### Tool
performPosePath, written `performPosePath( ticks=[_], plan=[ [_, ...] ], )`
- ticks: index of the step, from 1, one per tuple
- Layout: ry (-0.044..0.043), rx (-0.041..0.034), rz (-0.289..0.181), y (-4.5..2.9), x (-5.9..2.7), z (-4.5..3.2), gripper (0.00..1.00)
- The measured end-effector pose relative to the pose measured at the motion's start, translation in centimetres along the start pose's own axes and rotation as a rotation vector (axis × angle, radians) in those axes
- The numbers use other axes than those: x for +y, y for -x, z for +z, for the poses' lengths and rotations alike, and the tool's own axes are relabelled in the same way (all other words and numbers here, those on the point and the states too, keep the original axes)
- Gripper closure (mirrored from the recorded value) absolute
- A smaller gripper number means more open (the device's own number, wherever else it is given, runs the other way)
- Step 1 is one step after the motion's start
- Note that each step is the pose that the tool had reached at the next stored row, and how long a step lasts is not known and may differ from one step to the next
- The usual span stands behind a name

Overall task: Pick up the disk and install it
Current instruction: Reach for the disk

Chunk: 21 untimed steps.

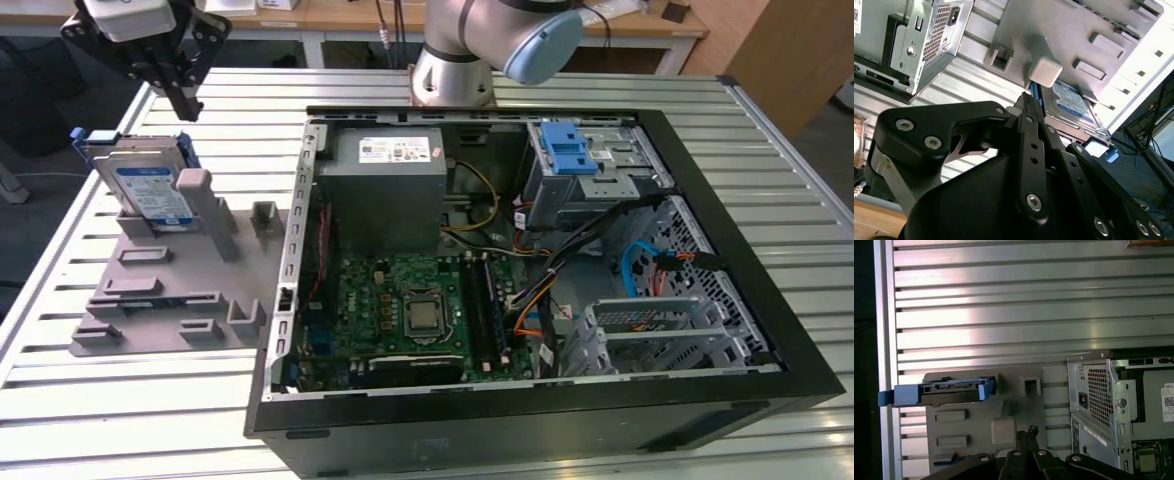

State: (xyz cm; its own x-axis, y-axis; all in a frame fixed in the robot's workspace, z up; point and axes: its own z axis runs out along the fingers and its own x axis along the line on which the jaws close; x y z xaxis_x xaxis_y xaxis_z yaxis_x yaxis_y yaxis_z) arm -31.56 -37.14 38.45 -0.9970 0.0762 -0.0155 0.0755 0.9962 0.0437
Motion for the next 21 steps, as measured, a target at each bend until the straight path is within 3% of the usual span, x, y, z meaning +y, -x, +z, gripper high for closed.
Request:
performPosePath(
  ticks=[8, 15, 21],
  plan=[
    [0.0, 0.0, 0.0, -0.76, 0.08, 0.03, 0.89],
    [0.0, 0.0003, 0.0, -2.15, 0.31, 0.11, 0.89],
    [-0.0014, 0.0188, 0.001, -3.44, 0.87, 0.25, 0.89]
  ],
)
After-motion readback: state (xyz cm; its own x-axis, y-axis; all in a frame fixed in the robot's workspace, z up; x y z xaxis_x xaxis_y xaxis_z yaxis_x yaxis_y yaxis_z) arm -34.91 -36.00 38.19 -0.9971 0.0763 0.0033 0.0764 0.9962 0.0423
